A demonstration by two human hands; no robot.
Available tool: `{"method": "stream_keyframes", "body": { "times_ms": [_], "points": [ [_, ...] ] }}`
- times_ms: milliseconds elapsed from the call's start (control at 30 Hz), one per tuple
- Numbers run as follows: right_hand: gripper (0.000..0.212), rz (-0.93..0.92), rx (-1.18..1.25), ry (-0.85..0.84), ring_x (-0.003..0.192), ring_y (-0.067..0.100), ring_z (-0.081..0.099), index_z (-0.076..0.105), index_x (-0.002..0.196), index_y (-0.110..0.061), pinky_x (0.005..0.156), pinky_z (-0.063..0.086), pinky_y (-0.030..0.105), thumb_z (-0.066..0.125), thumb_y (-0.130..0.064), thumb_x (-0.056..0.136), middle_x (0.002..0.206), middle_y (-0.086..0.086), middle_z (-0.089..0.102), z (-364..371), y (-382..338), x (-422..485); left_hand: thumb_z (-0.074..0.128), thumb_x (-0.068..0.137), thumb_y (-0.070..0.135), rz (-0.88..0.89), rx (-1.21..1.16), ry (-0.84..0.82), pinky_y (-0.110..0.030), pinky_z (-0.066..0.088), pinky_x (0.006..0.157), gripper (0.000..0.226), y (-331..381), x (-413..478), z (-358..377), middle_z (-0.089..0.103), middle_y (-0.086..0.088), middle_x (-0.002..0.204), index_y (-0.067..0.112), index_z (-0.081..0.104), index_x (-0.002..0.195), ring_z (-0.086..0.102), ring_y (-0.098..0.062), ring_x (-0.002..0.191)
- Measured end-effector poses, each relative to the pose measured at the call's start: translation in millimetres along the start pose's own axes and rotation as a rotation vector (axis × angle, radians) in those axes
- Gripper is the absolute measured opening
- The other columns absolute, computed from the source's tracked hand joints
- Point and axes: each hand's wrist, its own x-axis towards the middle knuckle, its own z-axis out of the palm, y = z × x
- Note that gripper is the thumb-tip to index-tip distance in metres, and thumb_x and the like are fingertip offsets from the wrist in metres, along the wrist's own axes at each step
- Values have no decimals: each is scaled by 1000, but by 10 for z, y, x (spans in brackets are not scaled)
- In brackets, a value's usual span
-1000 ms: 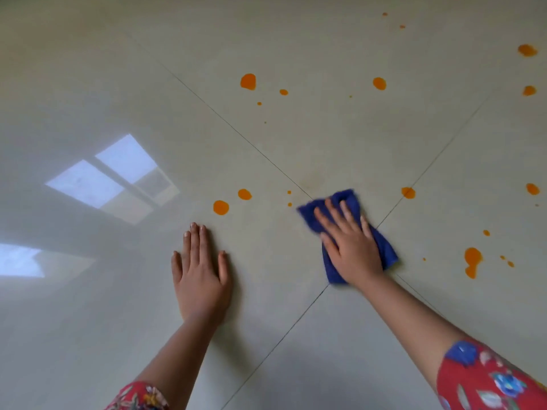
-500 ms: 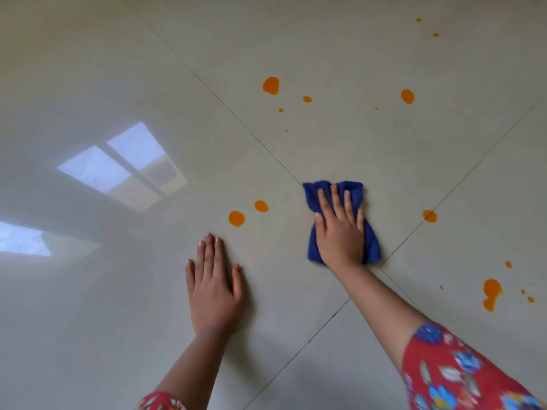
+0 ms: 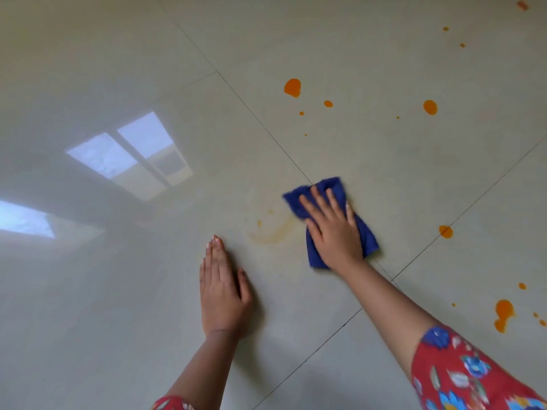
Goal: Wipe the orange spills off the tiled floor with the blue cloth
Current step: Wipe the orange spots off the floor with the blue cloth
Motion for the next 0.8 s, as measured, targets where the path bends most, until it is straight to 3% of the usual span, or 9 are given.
{"method": "stream_keyframes", "body": {
  "times_ms": [100, 233, 333, 400, 467, 567, 667, 733, 800],
  "points": [
    [53, 110, 14, 13, 146, 25, 23, 32, 148, -35, 115, 19, 52, 26, -41, 95, 158, -3, 26, -31, -370, 472, 33, 90, 25, -3, -12, 10, -31, 9, 120, 67, -7, 8, 6, 19, -5, 158, 4, 17, 151, 15, -18, 147],
    [53, -392, -15, -73, 147, 25, 22, 34, 147, -36, 116, 19, 51, 30, -39, 95, 159, -4, 25, 110, -881, 277, 35, 89, 21, -11, -34, 21, -36, 15, 118, 66, -59, 19, 26, 24, -12, 157, 1, 20, 150, 20, -25, 145],
    [54, -547, -13, -143, 148, 19, 16, 27, 149, -38, 117, 11, 44, 37, -40, 97, 160, -8, 19, 68, -572, -369, 35, 90, 22, -2, -36, 29, -36, 15, 118, 65, -64, 31, 19, 25, -12, 156, 0, 21, 149, 20, -25, 145],
    [55, -421, -11, -101, 147, 18, 17, 28, 149, -38, 115, 15, 47, 37, -39, 95, 159, -9, 20, 15, -164, -423, 35, 90, 23, -9, -15, 25, -32, 10, 119, 66, -43, 18, 16, 23, -9, 157, 3, 19, 150, 17, -23, 146],
    [54, -113, -42, -46, 147, 19, 20, 28, 149, -36, 115, 20, 51, 31, -39, 96, 159, -8, 21, -28, 76, -167, 34, 90, 24, -12, 7, 13, -30, 7, 120, 66, -32, 9, 12, 21, -7, 158, 5, 18, 151, 14, -21, 147],
    [56, 151, -17, 10, 146, 24, 23, 31, 149, -31, 113, 23, 54, 25, -39, 94, 159, -3, 26, -55, -207, 274, 32, 90, 26, -9, 36, 7, -32, 9, 120, 65, -27, 22, 15, 22, -7, 158, 4, 22, 150, 14, -22, 147],
    [57, -224, -33, -35, 145, 27, 26, 35, 148, -30, 113, 25, 54, 30, -37, 92, 158, -1, 28, 80, -698, 105, 33, 90, 26, -6, 37, 8, -33, 10, 119, 64, -30, 21, 16, 24, -9, 157, 3, 25, 149, 17, -22, 147],
    [55, -505, -46, -116, 147, 22, 19, 27, 150, -34, 117, 14, 48, 35, -40, 96, 160, -5, 21, 97, -712, -292, 34, 91, 26, -6, 36, 9, -33, 11, 119, 63, -38, 20, 14, 25, -9, 157, 3, 26, 149, 18, -22, 146],
    [56, -573, -46, -139, 148, 18, 15, 23, 150, -37, 118, 11, 46, 37, -40, 96, 160, -8, 18, 42, -407, -430, 33, 91, 26, -3, 57, 6, -33, 10, 119, 63, -39, 18, 9, 24, -9, 157, 3, 25, 149, 16, -21, 147]
  ]
}}
